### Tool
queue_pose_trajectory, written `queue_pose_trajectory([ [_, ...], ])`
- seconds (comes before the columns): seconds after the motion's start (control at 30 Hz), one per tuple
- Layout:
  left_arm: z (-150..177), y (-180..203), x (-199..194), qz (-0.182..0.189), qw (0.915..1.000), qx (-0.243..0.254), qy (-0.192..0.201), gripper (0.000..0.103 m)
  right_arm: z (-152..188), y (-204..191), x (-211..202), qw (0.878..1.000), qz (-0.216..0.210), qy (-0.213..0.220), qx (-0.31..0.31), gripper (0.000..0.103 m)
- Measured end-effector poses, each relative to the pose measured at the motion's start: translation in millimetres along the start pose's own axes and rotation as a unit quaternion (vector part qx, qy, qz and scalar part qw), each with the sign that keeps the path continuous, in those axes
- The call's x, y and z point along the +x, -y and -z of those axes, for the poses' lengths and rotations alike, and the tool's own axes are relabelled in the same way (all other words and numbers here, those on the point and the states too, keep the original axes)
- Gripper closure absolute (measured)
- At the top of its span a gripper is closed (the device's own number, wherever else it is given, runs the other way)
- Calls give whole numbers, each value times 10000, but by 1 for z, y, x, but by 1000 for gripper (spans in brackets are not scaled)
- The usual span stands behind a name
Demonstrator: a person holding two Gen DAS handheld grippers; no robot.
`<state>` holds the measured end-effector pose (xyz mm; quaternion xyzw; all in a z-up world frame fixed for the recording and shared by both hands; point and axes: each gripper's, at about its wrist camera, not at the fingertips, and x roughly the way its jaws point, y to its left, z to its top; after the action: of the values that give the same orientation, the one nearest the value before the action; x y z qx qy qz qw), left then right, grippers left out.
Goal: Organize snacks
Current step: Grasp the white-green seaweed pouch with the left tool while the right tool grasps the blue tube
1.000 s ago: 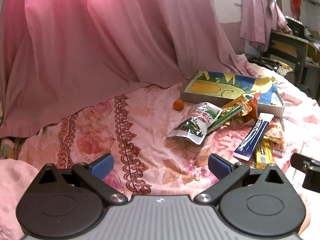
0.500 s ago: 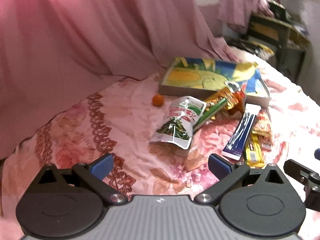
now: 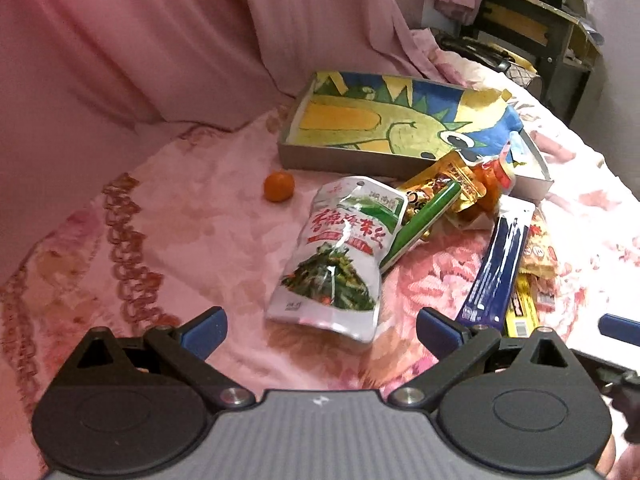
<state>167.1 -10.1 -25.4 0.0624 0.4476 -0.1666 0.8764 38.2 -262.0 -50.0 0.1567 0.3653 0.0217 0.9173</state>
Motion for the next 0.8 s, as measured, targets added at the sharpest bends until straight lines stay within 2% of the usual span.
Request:
queue_pose_trajectory([
  [0.17, -14, 2, 30, -15, 9998, 159, -79, 0, -13, -6, 31, 9995, -141, -149, -224, 1],
  [0.33, -26, 7, 56, -27, 9986, 535, -42, 0, -25, -6, 57, 9977, -482, -473, -32, 1],
  [0.47, -34, 7, 73, 1, 9974, 713, -88, 0, -27, -3, 70, 9976, -390, -543, 167, 3],
  [0.53, -36, 4, 80, -3, 9978, 652, -96, 0, -28, 0, 77, 9973, -306, -602, 304, 4],
  [0.7, -39, -8, 92, 231, 9991, 293, -189, 1, -27, 17, 94, 9929, -210, -747, 899, 13],
  [0.73, -39, -10, 93, 305, 9991, 196, -213, 3, -28, 20, 96, 9921, -225, -706, 1017, 14],
  [0.8, -39, -14, 95, 526, 9983, 47, -245, 10, -30, 24, 98, 9914, -228, -570, 1151, 21],
])
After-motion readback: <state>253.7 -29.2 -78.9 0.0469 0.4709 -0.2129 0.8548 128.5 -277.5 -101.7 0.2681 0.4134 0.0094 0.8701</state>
